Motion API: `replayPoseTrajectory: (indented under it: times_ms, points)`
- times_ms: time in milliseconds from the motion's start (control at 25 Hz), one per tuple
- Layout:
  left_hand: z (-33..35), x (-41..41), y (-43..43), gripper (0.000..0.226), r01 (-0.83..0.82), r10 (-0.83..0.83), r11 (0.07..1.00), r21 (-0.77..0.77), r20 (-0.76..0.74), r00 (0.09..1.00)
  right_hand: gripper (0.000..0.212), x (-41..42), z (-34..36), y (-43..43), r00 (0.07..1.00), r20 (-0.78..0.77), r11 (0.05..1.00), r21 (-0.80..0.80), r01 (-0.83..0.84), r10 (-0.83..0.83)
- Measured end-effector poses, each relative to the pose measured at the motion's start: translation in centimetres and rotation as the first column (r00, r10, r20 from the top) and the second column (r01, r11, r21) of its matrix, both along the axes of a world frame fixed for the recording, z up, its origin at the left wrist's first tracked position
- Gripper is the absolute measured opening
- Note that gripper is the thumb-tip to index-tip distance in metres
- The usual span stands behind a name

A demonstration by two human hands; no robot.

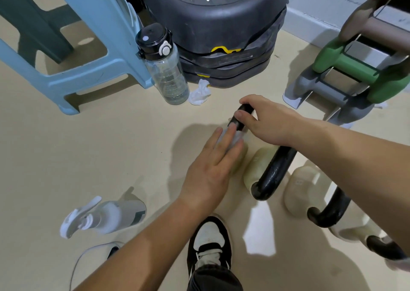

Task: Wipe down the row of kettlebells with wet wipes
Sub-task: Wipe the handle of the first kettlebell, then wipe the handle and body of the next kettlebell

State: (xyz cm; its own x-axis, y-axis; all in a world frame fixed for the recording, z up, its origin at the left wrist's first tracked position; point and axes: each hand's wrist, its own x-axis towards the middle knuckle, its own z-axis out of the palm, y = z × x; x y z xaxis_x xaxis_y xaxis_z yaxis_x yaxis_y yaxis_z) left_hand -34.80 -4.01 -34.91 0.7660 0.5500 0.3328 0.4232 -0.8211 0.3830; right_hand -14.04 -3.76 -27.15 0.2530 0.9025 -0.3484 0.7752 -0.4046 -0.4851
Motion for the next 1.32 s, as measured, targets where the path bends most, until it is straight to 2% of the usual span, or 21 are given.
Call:
replayPoseTrajectory:
  times_ms: [80,160,240,280,320,400,440,480,560,640,760,840,920,1000,1080,1120,1200,1240,1320]
  points:
    - [1.9,1.0,1.0,0.066,-0.054,0.049,0.998,-0.031,-0.14,0.989,0.049,0.1,0.0,-0.2,1.0,-0.01,1.0,0.009,0.025,-0.025]
    - [3.8,3.3,2.0,0.075,-0.105,0.077,0.993,-0.063,-0.341,0.937,0.038,0.3,0.2,0.1,0.988,-0.122,0.995,0.024,0.098,-0.095]
    - [5.1,6.3,3.2,0.071,-0.135,0.079,0.987,-0.087,-0.467,0.881,0.034,0.9,0.7,0.1,0.929,-0.303,0.975,-0.008,0.22,-0.212]
    - [5.5,7.9,4.0,0.064,-0.138,0.071,0.986,-0.098,-0.5,0.863,0.033,1.4,0.9,-0.3,0.923,-0.305,0.971,-0.032,0.236,-0.235]
    - [5.8,9.2,4.6,0.059,-0.138,0.061,0.985,-0.107,-0.528,0.847,0.034,2.0,0.9,-1.0,0.949,-0.229,0.976,-0.051,0.212,-0.218]
    - [6.1,10.4,5.1,0.057,-0.155,0.078,0.984,-0.088,-0.57,0.818,0.033,3.2,0.9,-2.4,0.992,0.033,0.991,-0.06,0.122,-0.12]
    - [6.1,10.2,4.6,0.061,-0.155,0.084,0.985,-0.079,-0.567,0.819,0.031,3.7,1.1,-2.9,0.986,0.142,0.995,-0.045,0.089,-0.082]
    - [5.8,9.2,3.8,0.067,-0.15,0.097,0.987,-0.052,-0.552,0.828,0.032,4.1,1.4,-3.2,0.982,0.176,0.997,-0.035,0.076,-0.068]
    - [5.0,5.4,1.5,0.077,-0.153,0.132,0.988,-0.008,-0.452,0.882,0.037,4.8,1.9,-3.1,0.987,0.122,0.993,-0.043,0.111,-0.105]
    - [4.0,0.9,-1.1,0.083,-0.163,0.142,0.986,-0.045,-0.307,0.941,0.039,5.3,2.0,-3.5,0.99,0.083,0.989,-0.083,0.119,-0.112]
    - [2.7,-1.9,-1.4,0.069,-0.118,0.103,0.991,-0.066,-0.197,0.975,0.044,5.8,1.1,-5.1,0.987,0.019,0.98,-0.119,0.162,-0.161]
    - [3.7,0.4,0.2,0.056,-0.1,0.077,0.992,-0.078,-0.255,0.964,0.046,6.2,1.0,-5.8,0.973,-0.046,0.968,-0.122,0.217,-0.224]
    - [4.7,4.8,2.4,0.055,-0.057,0.042,0.998,-0.029,-0.369,0.928,0.044,6.7,1.2,-6.1,0.967,-0.067,0.964,-0.128,0.235,-0.245]
    - [5.2,9.1,4.9,0.049,-0.077,0.073,0.997,0.013,-0.51,0.857,0.044,6.9,1.0,-6.1,0.967,-0.066,0.961,-0.149,0.235,-0.246]
    - [5.6,11.9,6.1,0.026,-0.16,0.119,0.987,-0.019,-0.581,0.805,0.046,6.8,0.8,-6.1,0.965,-0.061,0.957,-0.162,0.242,-0.255]
    - [5.8,12.4,5.8,0.017,-0.148,0.12,0.989,0.003,-0.606,0.787,0.047,6.9,0.7,-6.1,0.963,-0.06,0.955,-0.164,0.249,-0.261]
    - [5.4,11.6,5.1,0.012,-0.067,0.096,0.995,0.073,-0.541,0.835,0.051,7.2,0.6,-6.3,0.961,-0.064,0.952,-0.172,0.255,-0.269]
    - [5.2,10.3,4.2,0.014,-0.034,0.062,0.997,0.071,-0.45,0.891,0.052,7.3,0.6,-6.5,0.961,-0.072,0.952,-0.178,0.25,-0.266]
    - [5.7,7.1,2.0,0.019,-0.06,0.04,0.995,-0.085,-0.218,0.975,0.055,7.5,0.5,-6.6,0.962,-0.092,0.953,-0.192,0.236,-0.257]
